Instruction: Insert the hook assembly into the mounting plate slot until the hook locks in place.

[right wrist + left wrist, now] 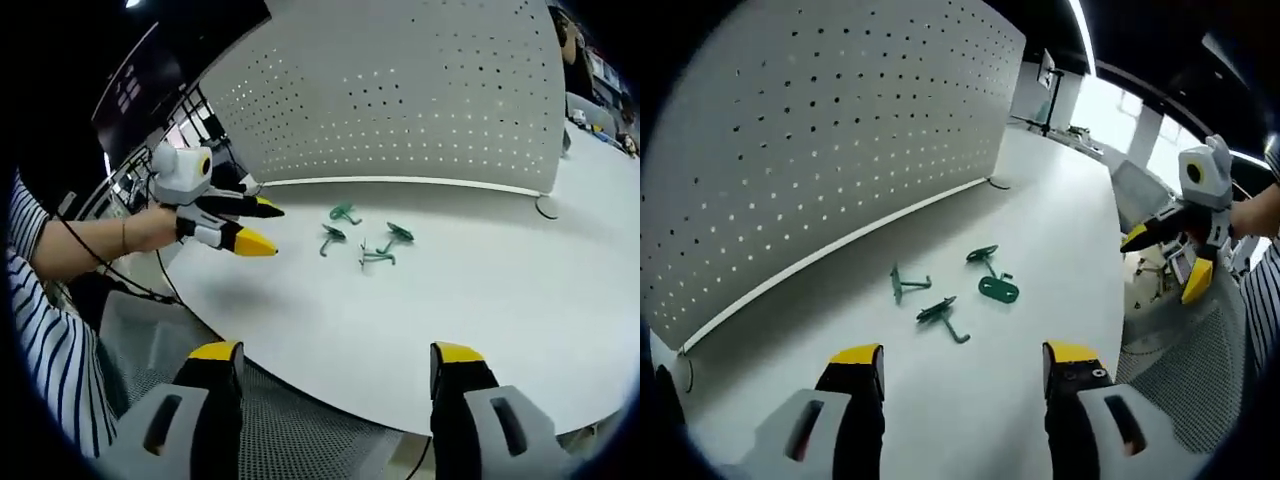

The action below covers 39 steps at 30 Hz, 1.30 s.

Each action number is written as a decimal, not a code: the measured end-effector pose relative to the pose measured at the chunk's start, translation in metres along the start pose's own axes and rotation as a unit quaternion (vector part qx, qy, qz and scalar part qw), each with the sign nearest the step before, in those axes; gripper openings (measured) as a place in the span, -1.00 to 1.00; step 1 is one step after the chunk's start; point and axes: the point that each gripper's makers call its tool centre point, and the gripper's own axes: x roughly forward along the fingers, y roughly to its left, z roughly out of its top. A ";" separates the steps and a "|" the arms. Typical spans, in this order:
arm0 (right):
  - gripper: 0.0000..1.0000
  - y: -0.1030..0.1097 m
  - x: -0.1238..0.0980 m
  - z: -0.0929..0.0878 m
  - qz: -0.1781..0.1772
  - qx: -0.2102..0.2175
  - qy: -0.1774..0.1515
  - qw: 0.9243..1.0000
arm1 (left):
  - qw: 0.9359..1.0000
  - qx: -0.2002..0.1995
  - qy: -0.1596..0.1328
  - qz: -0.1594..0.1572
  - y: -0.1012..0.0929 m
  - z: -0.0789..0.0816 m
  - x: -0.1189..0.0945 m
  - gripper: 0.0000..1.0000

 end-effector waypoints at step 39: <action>0.39 -0.001 0.014 -0.013 0.009 0.020 0.028 0.999 | 0.998 0.040 0.015 -0.036 0.015 0.010 0.058 -0.24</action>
